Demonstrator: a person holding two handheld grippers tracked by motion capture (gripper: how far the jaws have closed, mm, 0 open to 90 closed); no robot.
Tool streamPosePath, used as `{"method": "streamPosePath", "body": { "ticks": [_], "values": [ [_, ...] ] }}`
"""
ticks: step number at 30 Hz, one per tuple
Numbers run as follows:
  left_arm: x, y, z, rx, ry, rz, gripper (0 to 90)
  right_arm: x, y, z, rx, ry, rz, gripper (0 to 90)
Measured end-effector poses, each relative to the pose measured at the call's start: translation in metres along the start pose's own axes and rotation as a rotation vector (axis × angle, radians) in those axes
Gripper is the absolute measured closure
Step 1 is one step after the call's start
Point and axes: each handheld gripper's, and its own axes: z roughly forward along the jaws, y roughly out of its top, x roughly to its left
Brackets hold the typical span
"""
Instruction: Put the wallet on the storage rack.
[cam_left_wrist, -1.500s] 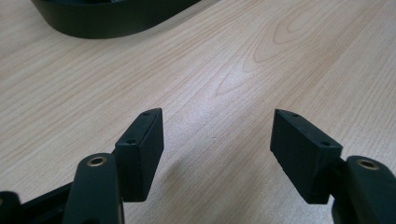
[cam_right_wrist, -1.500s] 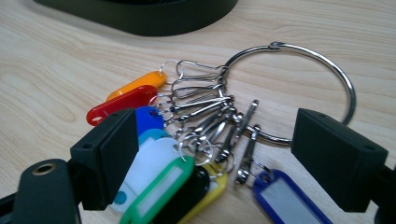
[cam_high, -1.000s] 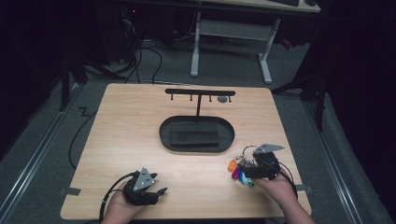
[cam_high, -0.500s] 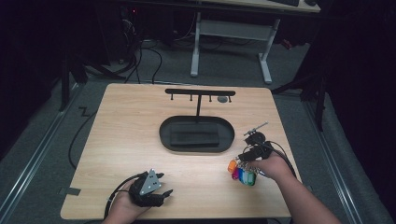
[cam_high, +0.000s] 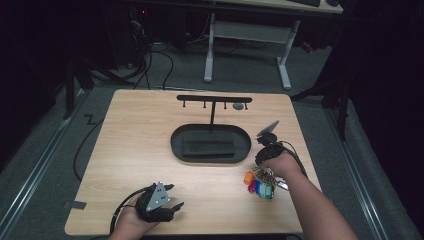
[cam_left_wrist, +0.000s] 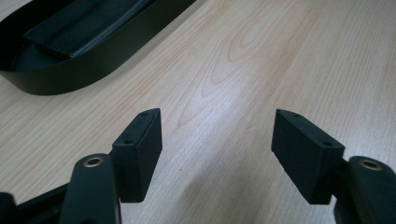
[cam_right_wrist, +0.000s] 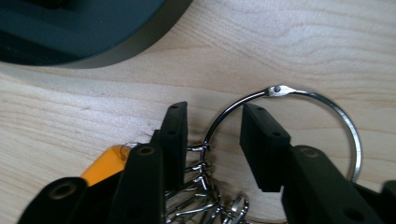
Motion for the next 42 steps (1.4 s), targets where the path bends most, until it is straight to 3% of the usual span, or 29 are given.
{"method": "streamPosePath", "body": {
  "ticks": [5,11,15,21,24,31,35,42],
  "values": [
    [-0.001,-0.001,0.0,0.014,0.003,0.012,34.2,-0.006,0.003,0.004,0.035,0.022,0.054,66.4],
    [-0.003,0.0,0.001,0.02,0.009,0.031,34.3,-0.007,0.003,0.004,0.037,0.007,0.052,77.7],
    [-0.003,0.0,0.001,0.023,0.009,0.031,34.4,-0.006,-0.001,0.004,0.038,-0.014,0.015,85.9],
    [-0.003,0.0,0.003,0.029,0.006,0.037,34.5,-0.001,-0.009,0.002,0.071,-0.037,-0.075,85.9],
    [-0.004,0.0,0.003,0.028,0.006,0.039,34.6,0.0,-0.007,0.003,0.094,-0.046,-0.097,85.3],
    [-0.005,0.0,0.004,0.031,-0.004,0.047,34.8,-0.002,0.003,0.005,0.166,-0.015,-0.101,80.6],
    [-0.006,0.0,0.003,0.028,-0.005,0.052,34.8,0.003,0.01,0.006,0.215,-0.043,-0.114,81.5],
    [-0.006,0.0,0.002,0.023,-0.007,0.058,34.9,0.006,0.008,0.006,0.2,-0.083,-0.156,86.7]
  ]
}}
